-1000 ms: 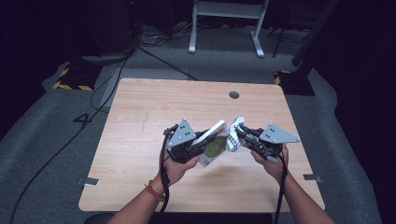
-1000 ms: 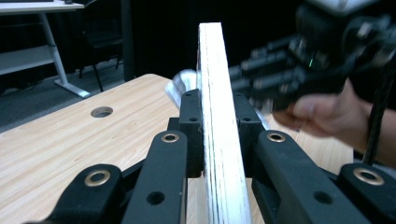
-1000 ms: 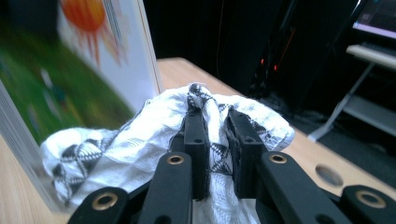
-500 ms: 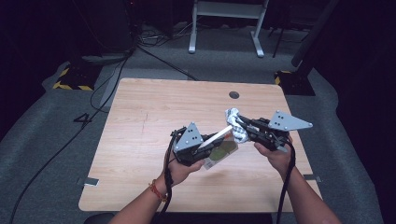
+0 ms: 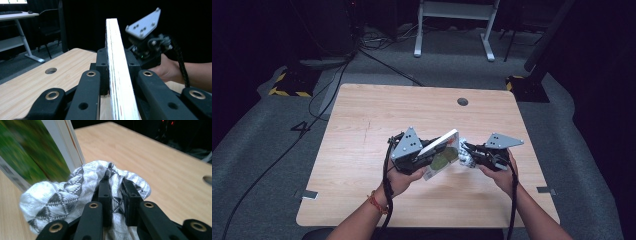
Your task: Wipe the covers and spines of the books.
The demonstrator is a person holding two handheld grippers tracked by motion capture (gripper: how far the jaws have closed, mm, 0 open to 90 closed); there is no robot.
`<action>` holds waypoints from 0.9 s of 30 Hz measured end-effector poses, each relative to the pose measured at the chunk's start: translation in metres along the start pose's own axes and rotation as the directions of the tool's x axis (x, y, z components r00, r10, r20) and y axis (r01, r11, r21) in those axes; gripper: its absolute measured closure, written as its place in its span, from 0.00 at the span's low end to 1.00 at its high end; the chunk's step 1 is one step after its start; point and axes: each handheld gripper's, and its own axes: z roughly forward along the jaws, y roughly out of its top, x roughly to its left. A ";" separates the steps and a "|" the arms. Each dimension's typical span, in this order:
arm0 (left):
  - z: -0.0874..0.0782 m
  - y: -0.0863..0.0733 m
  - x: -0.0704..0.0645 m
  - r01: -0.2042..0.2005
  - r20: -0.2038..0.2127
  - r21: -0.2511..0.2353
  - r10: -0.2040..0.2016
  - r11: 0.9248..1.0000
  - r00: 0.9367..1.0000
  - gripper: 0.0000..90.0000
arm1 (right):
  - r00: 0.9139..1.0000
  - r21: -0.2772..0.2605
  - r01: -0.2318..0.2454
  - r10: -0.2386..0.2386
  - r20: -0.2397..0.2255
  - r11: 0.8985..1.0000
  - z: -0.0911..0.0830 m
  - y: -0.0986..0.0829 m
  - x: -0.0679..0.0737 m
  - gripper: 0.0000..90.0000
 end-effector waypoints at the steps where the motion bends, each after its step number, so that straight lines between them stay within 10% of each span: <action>1: 0.000 0.000 0.000 0.000 -0.001 0.002 0.000 1.000 1.000 0.88 | 1.000 0.016 -0.005 0.005 -0.004 1.000 0.003 -0.003 -0.001 0.88; 8: -0.002 0.000 0.000 -0.006 -0.007 0.003 0.006 1.000 1.000 0.88 | 1.000 0.125 -0.025 0.026 -0.004 0.992 0.017 -0.018 -0.006 0.88; 14: 0.008 -0.003 -0.006 -0.040 0.007 0.057 0.040 0.998 0.999 0.88 | 1.000 -0.056 -0.015 0.016 0.013 0.998 -0.018 0.019 -0.007 0.88; 19: 0.019 -0.004 -0.012 -0.058 0.021 0.073 0.056 0.996 0.998 0.88 | 0.997 -0.187 0.077 -0.074 0.024 0.979 -0.052 0.068 0.010 0.88; 27: 0.025 -0.002 -0.017 -0.092 0.030 0.092 0.089 0.991 0.996 0.88 | 0.983 -0.197 0.185 -0.181 0.036 0.963 -0.061 0.101 0.030 0.88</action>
